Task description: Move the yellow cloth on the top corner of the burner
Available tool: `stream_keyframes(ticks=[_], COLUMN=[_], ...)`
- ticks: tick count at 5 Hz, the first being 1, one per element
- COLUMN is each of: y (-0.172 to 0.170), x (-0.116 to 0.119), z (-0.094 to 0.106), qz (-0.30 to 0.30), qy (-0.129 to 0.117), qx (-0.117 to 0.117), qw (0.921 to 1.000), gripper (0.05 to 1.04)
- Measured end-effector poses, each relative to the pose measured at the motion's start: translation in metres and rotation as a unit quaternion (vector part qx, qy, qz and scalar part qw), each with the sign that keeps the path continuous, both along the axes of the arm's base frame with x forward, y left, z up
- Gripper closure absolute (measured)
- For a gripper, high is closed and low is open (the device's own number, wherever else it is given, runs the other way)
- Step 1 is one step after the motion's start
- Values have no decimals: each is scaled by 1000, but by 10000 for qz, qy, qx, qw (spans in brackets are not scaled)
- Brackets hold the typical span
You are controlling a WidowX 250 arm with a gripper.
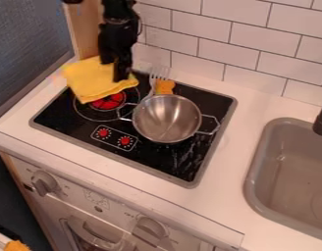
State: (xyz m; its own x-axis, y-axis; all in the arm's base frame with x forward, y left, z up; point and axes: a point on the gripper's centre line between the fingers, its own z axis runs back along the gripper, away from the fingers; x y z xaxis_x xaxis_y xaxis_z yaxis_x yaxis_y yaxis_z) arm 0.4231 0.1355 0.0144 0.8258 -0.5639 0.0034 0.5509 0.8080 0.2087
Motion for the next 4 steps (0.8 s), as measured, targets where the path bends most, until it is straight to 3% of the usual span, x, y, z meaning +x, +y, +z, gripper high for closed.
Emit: stream_keyframes(ticks=[4], y=[-21], x=[4], z=[6], qz=[-258], qy=[-73], qx=[-104], qw=[9996], gripper=[82])
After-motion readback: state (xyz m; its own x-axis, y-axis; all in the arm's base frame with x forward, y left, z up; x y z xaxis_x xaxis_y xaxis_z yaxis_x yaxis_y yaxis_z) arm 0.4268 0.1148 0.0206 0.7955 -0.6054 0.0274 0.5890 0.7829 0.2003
